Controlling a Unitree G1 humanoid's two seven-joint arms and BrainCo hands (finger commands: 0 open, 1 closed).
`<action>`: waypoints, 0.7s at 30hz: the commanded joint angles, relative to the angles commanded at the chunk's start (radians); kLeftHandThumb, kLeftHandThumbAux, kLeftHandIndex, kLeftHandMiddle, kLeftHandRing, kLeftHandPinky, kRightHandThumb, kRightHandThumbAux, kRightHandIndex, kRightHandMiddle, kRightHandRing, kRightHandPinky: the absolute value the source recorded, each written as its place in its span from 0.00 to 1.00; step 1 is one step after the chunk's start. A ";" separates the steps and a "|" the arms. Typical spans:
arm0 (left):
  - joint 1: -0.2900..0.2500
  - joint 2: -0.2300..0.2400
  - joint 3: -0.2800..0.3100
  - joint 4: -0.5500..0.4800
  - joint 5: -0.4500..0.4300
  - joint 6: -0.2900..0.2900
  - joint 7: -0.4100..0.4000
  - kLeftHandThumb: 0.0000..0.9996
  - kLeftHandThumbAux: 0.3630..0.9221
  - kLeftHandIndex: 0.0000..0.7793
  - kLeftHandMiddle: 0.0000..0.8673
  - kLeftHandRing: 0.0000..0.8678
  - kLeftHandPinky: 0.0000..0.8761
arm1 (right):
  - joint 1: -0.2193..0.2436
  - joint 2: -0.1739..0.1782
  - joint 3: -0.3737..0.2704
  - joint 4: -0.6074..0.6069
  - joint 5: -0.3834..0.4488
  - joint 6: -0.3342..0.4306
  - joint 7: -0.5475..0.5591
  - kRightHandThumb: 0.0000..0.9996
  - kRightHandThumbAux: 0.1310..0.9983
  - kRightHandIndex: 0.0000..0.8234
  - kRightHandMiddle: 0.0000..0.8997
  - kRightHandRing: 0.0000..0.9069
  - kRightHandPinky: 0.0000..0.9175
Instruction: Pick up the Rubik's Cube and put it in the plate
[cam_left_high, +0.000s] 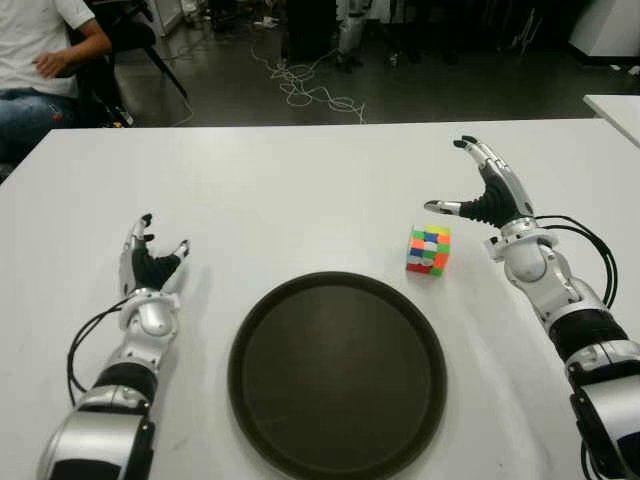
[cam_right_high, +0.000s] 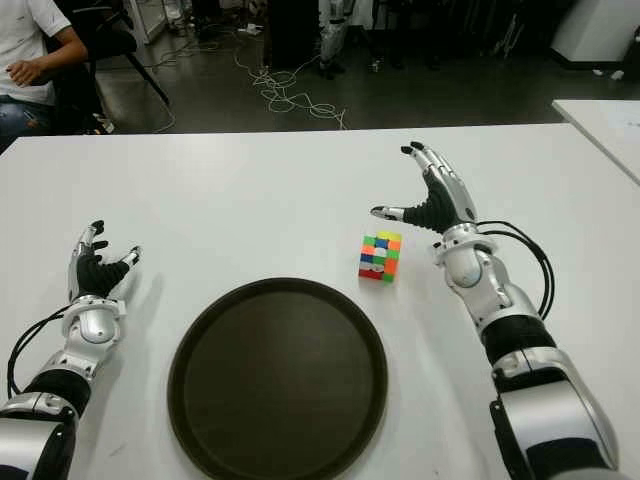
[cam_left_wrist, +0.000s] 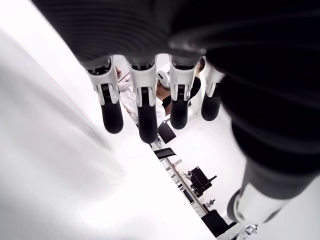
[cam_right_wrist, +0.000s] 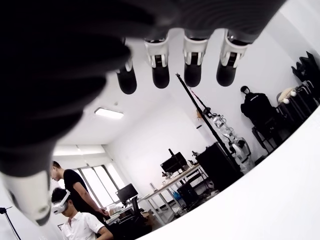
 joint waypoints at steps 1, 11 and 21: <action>0.000 0.000 0.000 0.000 0.000 0.000 0.000 0.19 0.65 0.12 0.16 0.18 0.22 | 0.007 0.002 0.002 -0.014 -0.002 0.010 0.007 0.00 0.58 0.00 0.00 0.00 0.00; 0.000 -0.002 0.000 0.000 0.001 -0.005 0.005 0.20 0.65 0.12 0.16 0.18 0.22 | 0.047 0.013 0.048 -0.082 -0.022 0.052 0.105 0.00 0.58 0.00 0.00 0.00 0.00; -0.001 -0.001 -0.004 0.000 0.006 0.009 0.009 0.18 0.62 0.12 0.16 0.17 0.18 | 0.056 0.006 0.081 -0.125 -0.056 0.083 0.173 0.00 0.59 0.00 0.00 0.00 0.00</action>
